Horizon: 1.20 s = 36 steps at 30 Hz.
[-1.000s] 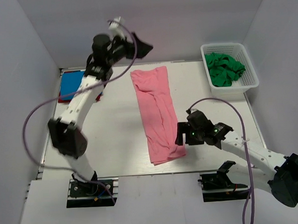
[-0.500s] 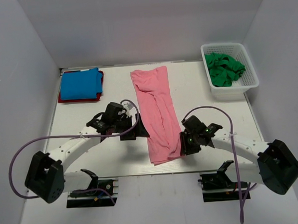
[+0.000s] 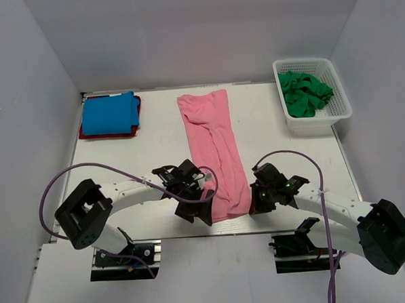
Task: Fold and stack the t-shirts
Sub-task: Grab the bottom of the folded rectangular tshirt with both arms, then fold the folded rectangular tshirt in 1/3 of the way
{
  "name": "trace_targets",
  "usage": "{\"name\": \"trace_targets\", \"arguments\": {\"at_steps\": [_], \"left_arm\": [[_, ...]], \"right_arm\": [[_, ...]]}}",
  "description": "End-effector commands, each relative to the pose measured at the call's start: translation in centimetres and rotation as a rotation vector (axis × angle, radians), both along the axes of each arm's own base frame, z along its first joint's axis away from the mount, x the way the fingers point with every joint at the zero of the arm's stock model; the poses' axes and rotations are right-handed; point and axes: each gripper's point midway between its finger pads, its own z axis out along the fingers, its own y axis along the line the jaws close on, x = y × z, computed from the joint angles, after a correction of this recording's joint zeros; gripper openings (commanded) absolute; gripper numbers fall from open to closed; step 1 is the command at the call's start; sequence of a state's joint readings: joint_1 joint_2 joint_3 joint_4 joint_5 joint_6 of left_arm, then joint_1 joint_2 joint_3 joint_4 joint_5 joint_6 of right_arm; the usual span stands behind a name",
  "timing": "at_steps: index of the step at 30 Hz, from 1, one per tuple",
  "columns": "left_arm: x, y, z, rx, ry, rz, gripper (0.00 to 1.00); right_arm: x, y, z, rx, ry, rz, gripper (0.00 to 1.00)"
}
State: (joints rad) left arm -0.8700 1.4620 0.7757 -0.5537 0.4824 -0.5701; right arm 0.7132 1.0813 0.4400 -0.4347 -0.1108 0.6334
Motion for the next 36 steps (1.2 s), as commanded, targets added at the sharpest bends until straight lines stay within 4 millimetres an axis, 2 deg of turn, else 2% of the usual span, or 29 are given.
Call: {"name": "trace_targets", "arguments": {"at_steps": [1, 2, 6, 7, 9, 12, 15, 18, 20, 23, 24, 25, 27, 30, 31, 32, 33, 34, 36], "left_arm": [[-0.1, -0.8, 0.5, 0.009, -0.05, -0.072, 0.89], [-0.4, -1.2, 0.5, 0.007, -0.058, -0.072, 0.87], [1.1, -2.2, -0.6, 0.019, -0.161, -0.047, 0.81], [1.7, -2.8, -0.2, 0.003, -0.186, -0.04, 0.79], [1.8, -2.9, -1.0, 0.041, -0.206, -0.045, 0.79], [2.5, -2.9, -2.2, 0.094, -0.224, -0.01, 0.65], [2.6, -3.0, -2.5, 0.098, -0.244, -0.003, 0.61], [2.7, -2.6, -2.9, 0.126, -0.261, 0.018, 0.52], [2.9, -2.5, -3.0, 0.134, -0.272, 0.024, 0.44], [2.6, -2.6, -2.7, 0.14, -0.268, 0.014, 0.16], [2.8, -2.9, -2.4, 0.132, -0.272, 0.015, 0.01], [2.8, -2.9, -2.4, 0.132, -0.272, 0.015, 0.0], [3.0, -3.6, -1.6, 0.104, -0.279, 0.015, 0.0], [3.6, -4.9, 1.0, 0.06, -0.296, 0.018, 0.0], [4.3, -5.0, 1.6, 0.059, -0.307, 0.035, 0.0], [5.5, -5.9, 3.2, 0.025, -0.33, 0.081, 0.0], [6.3, -5.8, 3.7, 0.032, -0.348, 0.102, 0.0], [7.8, -6.4, 5.0, 0.026, -0.404, 0.148, 0.0], [9.4, -6.3, 5.8, 0.045, -0.423, 0.198, 0.0]], "right_arm": [[0.2, -0.3, 0.1, -0.004, -0.015, -0.012, 0.0], [0.2, -0.2, 0.3, 0.004, -0.017, -0.01, 0.0], [0.6, 0.2, 0.6, 0.027, -0.028, -0.004, 0.0], [0.4, 0.3, 0.6, 0.03, -0.02, -0.002, 0.0], [0.6, 0.5, 0.9, 0.042, -0.024, 0.005, 0.0], [1.5, 0.7, 1.2, 0.047, -0.056, -0.006, 0.0], [2.1, 1.0, 1.8, 0.052, -0.067, -0.005, 0.0], [2.2, 1.1, 1.9, 0.056, -0.066, -0.006, 0.0], [2.3, 1.2, 1.9, 0.06, -0.065, -0.005, 0.0], [2.5, 1.2, 2.1, 0.063, -0.066, -0.007, 0.0], [2.6, 1.2, 2.1, 0.062, -0.064, -0.01, 0.0], [2.9, 1.4, 2.5, 0.07, -0.074, -0.01, 0.0], [3.4, 1.9, 3.3, 0.089, -0.097, 0.005, 0.0], [4.4, 2.8, 5.2, 0.117, -0.153, 0.04, 0.0], [5.1, 3.0, 6.0, 0.12, -0.182, 0.044, 0.0], [5.7, 3.1, 6.8, 0.116, -0.207, 0.048, 0.0], [6.5, 2.8, 7.0, 0.091, -0.238, 0.035, 0.0], [7.8, 3.2, 8.2, 0.087, -0.275, 0.039, 0.0], [9.2, 2.7, 8.6, 0.038, -0.313, 0.013, 0.0]]}}
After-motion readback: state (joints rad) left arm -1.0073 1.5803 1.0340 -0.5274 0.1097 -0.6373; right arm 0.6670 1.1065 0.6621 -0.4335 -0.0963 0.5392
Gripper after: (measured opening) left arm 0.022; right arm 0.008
